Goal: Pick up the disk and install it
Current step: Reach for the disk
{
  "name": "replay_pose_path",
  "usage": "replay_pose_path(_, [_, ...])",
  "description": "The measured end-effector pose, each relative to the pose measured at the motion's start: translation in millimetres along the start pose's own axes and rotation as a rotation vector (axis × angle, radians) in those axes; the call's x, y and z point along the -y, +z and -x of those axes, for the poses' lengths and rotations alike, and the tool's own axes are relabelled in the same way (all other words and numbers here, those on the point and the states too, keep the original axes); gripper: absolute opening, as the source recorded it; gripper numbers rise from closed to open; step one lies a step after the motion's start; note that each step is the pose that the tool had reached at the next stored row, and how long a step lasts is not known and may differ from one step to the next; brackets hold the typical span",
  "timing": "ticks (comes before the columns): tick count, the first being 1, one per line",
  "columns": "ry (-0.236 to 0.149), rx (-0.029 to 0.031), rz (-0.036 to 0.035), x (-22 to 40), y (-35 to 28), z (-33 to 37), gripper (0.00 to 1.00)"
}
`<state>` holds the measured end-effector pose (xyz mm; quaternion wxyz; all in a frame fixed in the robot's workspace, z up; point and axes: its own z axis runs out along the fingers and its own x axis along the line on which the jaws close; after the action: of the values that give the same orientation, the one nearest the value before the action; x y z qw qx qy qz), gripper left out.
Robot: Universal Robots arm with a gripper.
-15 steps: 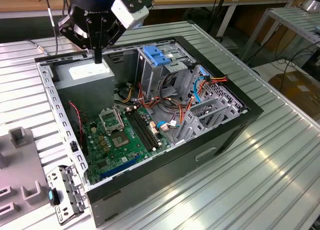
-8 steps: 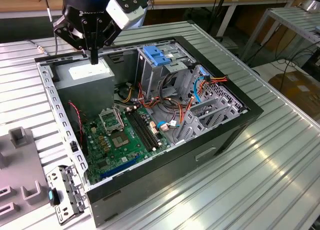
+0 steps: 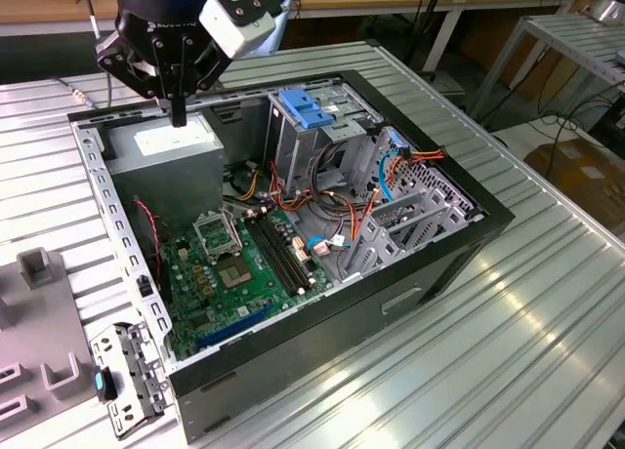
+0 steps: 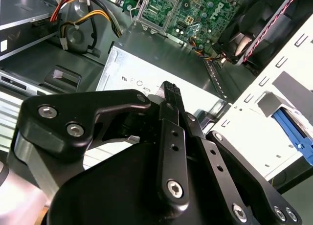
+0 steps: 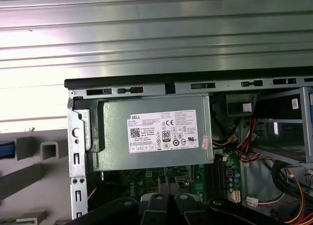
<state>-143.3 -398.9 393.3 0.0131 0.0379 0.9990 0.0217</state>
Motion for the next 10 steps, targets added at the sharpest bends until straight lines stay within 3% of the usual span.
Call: replay_pose_path(10, [0.0, 0.0, 0.0, 0.2, -0.1, -2.1, 0.11])
